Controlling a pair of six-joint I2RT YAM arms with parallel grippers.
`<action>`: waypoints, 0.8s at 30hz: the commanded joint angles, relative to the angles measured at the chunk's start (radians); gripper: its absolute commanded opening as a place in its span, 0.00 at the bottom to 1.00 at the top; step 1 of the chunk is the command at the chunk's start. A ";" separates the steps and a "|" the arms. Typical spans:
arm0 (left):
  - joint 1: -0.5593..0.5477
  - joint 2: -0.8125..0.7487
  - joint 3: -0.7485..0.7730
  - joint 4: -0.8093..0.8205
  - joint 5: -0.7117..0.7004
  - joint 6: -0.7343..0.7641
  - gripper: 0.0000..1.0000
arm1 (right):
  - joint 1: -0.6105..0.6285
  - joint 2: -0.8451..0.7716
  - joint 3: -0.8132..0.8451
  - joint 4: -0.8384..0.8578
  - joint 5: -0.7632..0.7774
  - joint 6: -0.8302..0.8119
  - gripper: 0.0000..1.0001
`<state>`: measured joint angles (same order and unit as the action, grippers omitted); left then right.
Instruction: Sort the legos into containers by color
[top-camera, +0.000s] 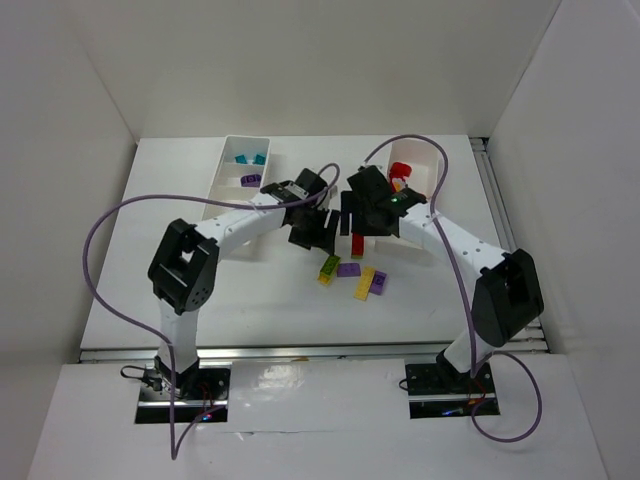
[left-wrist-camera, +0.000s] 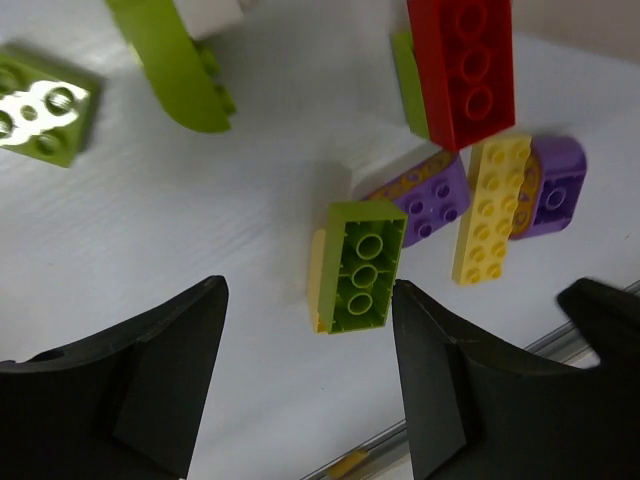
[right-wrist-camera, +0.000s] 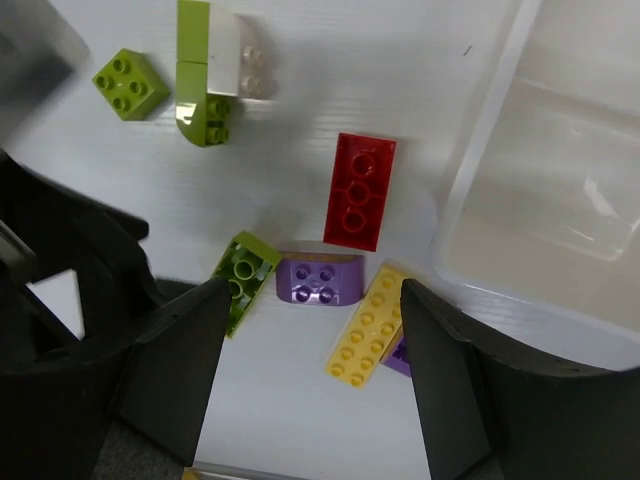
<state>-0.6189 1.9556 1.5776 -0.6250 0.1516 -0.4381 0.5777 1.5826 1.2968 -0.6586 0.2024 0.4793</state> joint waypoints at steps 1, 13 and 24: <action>-0.045 -0.001 -0.008 0.025 0.065 0.065 0.78 | -0.038 -0.047 -0.022 -0.001 0.009 0.033 0.76; -0.125 0.092 0.034 -0.024 -0.013 0.145 0.73 | -0.228 -0.251 -0.149 0.036 0.016 0.099 0.77; -0.143 0.095 0.065 -0.056 -0.107 0.145 0.41 | -0.309 -0.283 -0.169 0.047 -0.029 0.079 0.77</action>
<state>-0.7567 2.0876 1.5974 -0.6628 0.0902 -0.3153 0.2806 1.3334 1.1416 -0.6430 0.1947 0.5606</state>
